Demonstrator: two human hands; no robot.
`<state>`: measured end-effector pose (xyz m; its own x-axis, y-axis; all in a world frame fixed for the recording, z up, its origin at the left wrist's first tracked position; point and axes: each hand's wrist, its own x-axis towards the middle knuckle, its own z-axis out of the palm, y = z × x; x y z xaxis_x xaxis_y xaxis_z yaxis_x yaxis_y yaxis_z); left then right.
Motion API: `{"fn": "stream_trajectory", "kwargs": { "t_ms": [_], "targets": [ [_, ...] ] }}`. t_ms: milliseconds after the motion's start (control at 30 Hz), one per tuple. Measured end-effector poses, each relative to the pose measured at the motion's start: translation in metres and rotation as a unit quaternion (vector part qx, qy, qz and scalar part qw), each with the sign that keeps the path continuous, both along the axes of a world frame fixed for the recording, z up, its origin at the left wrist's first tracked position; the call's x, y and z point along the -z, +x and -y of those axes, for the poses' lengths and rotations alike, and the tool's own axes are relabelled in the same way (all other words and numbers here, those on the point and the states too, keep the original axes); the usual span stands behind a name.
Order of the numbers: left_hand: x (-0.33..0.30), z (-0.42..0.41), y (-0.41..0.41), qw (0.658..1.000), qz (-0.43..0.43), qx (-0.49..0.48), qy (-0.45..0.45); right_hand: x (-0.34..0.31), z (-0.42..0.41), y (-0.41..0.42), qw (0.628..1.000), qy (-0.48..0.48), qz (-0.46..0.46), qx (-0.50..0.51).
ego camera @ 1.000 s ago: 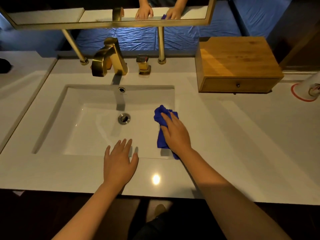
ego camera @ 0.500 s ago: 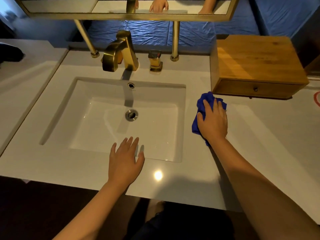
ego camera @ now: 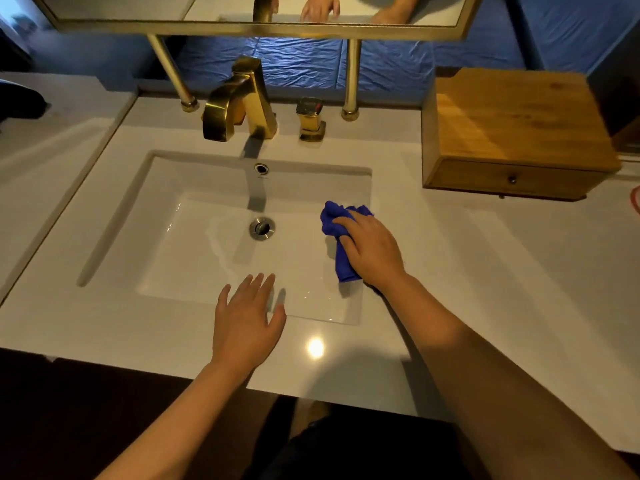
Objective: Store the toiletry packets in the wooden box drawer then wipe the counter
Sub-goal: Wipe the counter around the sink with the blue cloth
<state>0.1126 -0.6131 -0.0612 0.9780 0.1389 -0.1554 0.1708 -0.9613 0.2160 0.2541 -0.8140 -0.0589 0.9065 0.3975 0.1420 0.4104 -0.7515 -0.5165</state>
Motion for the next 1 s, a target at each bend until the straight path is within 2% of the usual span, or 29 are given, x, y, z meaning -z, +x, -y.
{"fn": "stream_trajectory", "kwargs": {
  "t_ms": [133,200,267,300,367,467,567,667,767,900,1000],
  "targets": [
    [-0.001,0.002,0.001,1.000,0.009,-0.003,-0.001,0.002,-0.015,-0.040,0.999,0.022,-0.032,-0.002],
    [-0.001,0.004,0.001,1.000,0.011,-0.005,-0.008,-0.002,-0.017,-0.061,0.988,0.112,-0.101,0.033],
    [-0.002,0.004,0.000,1.000,0.013,-0.004,-0.012,-0.012,-0.011,-0.079,0.955,0.233,-0.161,0.085],
    [-0.002,0.004,0.000,1.000,0.016,-0.004,-0.013,-0.018,-0.003,-0.087,0.945,0.267,-0.152,0.114],
    [-0.001,0.004,0.001,1.000,0.019,-0.004,-0.011,-0.023,0.018,-0.107,0.944,0.275,-0.101,0.154],
    [0.001,0.003,-0.001,1.000,0.022,-0.004,-0.007,-0.011,0.043,-0.138,0.952,0.198,-0.092,0.213],
    [0.002,0.003,-0.001,1.000,0.025,-0.007,-0.013,0.005,0.033,-0.152,0.967,0.029,-0.110,0.227],
    [0.003,0.004,-0.002,1.000,0.025,-0.007,-0.016,-0.002,0.004,-0.150,0.970,-0.004,-0.094,0.225],
    [0.003,0.002,-0.002,1.000,0.024,-0.006,-0.016,-0.008,-0.010,-0.148,0.980,-0.039,-0.117,0.159],
    [0.003,0.002,-0.001,0.999,0.029,-0.001,-0.020,-0.014,0.029,-0.132,0.964,-0.106,-0.243,-0.024],
    [0.005,0.001,-0.003,0.999,0.034,0.001,-0.018,-0.014,0.049,-0.130,0.958,-0.149,-0.224,-0.096]
  ]
}}
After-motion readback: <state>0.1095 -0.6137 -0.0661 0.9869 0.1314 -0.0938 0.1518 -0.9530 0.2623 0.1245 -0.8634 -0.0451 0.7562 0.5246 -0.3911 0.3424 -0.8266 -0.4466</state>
